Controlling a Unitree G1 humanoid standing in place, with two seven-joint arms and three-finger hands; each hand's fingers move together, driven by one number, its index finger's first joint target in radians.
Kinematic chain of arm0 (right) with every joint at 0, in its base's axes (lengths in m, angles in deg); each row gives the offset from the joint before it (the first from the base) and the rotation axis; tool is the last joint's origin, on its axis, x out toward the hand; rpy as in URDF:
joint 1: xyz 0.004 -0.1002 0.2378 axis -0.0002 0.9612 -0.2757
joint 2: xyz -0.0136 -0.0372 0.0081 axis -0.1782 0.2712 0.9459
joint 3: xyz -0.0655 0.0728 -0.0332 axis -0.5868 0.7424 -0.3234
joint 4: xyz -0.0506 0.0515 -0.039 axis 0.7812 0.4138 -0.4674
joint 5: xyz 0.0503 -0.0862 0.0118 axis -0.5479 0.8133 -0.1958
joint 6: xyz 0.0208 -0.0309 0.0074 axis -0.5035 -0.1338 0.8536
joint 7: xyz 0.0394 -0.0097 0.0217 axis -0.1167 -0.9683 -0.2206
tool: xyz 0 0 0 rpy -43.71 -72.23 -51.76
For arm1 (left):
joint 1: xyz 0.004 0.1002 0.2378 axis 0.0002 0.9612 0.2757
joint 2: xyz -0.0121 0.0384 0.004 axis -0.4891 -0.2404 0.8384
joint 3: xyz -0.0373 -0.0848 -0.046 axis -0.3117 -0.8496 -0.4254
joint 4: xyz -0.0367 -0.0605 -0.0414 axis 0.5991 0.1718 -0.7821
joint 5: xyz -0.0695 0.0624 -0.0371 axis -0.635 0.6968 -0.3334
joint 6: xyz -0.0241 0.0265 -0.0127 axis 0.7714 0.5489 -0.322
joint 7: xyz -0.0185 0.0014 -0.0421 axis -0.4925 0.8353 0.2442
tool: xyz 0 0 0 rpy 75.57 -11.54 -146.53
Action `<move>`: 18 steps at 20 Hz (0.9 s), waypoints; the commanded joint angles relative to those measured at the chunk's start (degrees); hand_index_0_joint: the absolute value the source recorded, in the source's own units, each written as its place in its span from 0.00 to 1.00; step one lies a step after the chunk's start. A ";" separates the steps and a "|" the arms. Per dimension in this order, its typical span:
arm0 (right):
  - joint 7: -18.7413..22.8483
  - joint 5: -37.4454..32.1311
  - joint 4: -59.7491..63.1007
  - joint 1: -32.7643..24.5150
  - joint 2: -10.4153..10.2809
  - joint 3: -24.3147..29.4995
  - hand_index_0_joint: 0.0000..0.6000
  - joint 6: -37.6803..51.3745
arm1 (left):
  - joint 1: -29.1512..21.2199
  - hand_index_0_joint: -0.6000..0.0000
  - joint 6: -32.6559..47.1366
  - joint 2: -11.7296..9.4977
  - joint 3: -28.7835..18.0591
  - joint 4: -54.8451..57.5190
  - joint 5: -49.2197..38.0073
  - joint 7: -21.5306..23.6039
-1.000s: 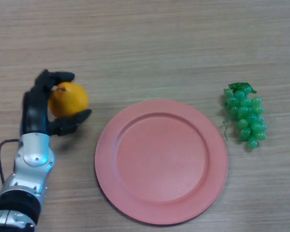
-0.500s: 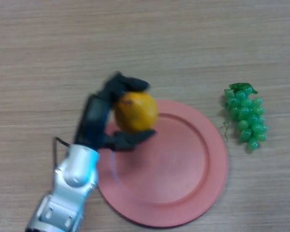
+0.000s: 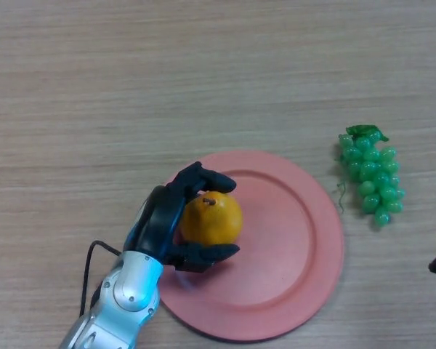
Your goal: Pick up the yellow pear and place it on the plate
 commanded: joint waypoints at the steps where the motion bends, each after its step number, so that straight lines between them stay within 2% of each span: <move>1: 0.13 0.37 -2.86 -1.20 2.08 1.56 0.00 5.56 | -2.22 0.33 6.21 -0.54 -2.18 2.59 2.69 2.01; 2: -0.31 -0.54 -3.27 -1.17 2.07 1.17 0.00 4.44 | -1.93 0.59 5.65 -0.54 -2.70 3.11 2.49 1.80; 3: -0.94 -1.60 -3.88 -0.99 2.10 0.46 0.00 2.63 | -1.61 0.75 4.91 -0.54 -3.68 3.96 2.12 1.42; 4: -2.15 -2.12 -4.57 -1.09 2.28 -1.57 0.00 0.14 | -0.78 1.00 3.13 -0.54 -6.55 6.90 1.46 0.30; 6: -2.55 0.35 -3.76 -2.43 2.93 -3.73 0.00 -0.68 | 0.83 1.00 -0.32 -0.54 -10.42 14.31 -1.28 -2.99; 9: -2.87 1.71 -4.02 -4.79 4.08 -6.37 0.00 -4.41 | 3.27 1.00 -0.04 -0.54 -16.68 24.14 -3.87 -9.59; 11: -3.30 3.09 -3.76 -5.68 4.19 -8.93 0.00 -5.27 | 4.86 1.00 -4.59 -2.44 -21.59 31.85 -9.22 -14.06; 13: -3.20 3.38 -3.07 -6.66 4.20 -10.57 0.00 -5.18 | 6.21 1.00 -5.19 -4.89 -26.94 35.91 -15.56 -14.44; 14: -3.28 3.88 -1.79 -7.17 4.13 -11.68 0.00 -3.61 | 7.19 1.00 -6.08 -6.82 -30.17 37.79 -17.83 -16.03; 17: -4.31 1.23 -1.53 -7.22 4.21 -12.40 0.00 -6.03 | 9.71 1.00 -2.50 -8.82 -36.17 40.55 -23.47 -18.98; 18: -4.39 0.23 -1.78 -7.36 4.31 -12.44 0.00 -7.47 | 10.69 1.00 0.23 -8.92 -38.26 40.50 -25.44 -19.44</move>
